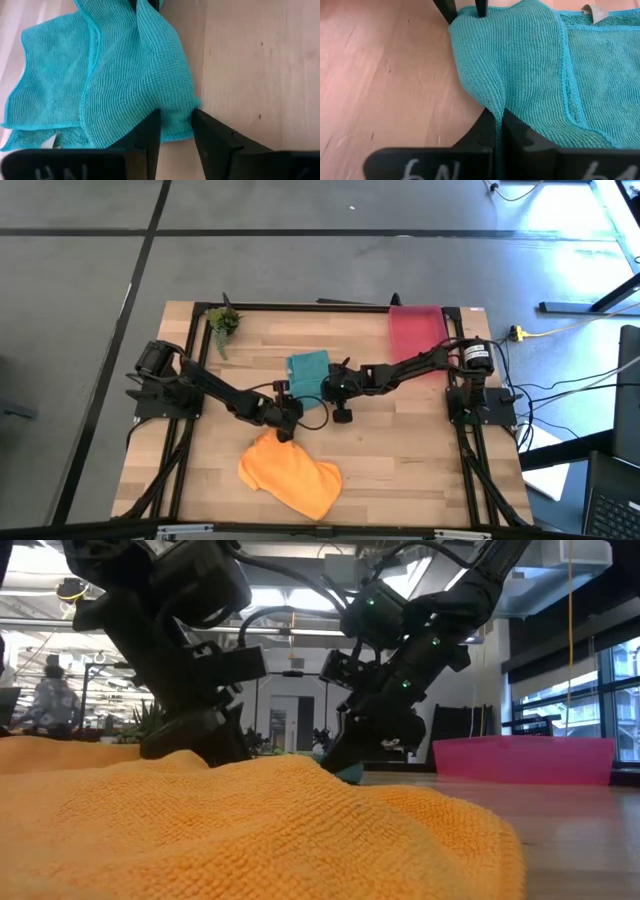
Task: Roll microfiber towels into tight, uniform cylinder then place into a basket
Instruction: Roll the blue microfiber cloth on the table
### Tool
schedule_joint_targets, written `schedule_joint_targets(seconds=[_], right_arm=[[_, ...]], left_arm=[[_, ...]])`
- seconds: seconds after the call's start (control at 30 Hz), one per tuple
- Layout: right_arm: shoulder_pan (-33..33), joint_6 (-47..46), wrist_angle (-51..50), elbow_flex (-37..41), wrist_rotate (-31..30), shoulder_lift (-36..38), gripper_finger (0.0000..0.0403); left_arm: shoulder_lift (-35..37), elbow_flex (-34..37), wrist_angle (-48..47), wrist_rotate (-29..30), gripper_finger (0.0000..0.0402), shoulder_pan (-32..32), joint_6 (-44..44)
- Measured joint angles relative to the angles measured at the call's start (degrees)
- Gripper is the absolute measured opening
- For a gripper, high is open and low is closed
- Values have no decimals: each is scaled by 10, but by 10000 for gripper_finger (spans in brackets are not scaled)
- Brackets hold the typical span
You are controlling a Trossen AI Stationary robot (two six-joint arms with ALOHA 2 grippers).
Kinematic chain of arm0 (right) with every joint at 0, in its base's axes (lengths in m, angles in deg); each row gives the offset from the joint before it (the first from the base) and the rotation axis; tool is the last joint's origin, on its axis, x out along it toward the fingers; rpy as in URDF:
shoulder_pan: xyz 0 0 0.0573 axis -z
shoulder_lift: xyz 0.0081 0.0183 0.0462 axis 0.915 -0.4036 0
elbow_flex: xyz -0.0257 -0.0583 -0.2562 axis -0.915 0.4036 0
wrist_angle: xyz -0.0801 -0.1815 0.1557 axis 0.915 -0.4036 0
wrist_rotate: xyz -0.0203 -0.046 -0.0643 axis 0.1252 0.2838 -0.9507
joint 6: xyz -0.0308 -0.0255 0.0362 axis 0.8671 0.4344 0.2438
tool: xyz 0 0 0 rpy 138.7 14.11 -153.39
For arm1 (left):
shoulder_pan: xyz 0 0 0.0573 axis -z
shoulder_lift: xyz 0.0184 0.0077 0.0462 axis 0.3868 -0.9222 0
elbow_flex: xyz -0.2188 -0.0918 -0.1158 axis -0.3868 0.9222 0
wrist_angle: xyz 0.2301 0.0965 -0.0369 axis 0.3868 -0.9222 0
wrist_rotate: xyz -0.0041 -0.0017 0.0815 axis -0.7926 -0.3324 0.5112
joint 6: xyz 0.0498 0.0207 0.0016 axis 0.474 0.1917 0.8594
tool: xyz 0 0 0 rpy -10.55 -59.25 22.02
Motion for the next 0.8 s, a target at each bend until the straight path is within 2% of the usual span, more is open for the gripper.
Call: schedule_joint_targets(seconds=[0.2,0.37,0.53,0.63,0.8], right_arm=[[0,-11,-10,0,1,0,9],[0,-28,-23,-1,20,2,9],[-1,-44,-33,-4,82,2,9],[0,-56,-88,-29,90,2,9],[0,-55,-186,-80,102,2,9]], left_arm=[[-3,0,-4,-6,11,-1,0],[24,2,-18,-53,2,-10,-1],[65,4,-32,-130,1,-26,-30],[87,4,-33,-159,0,-36,-57],[126,4,-42,-165,0,-41,-78]])
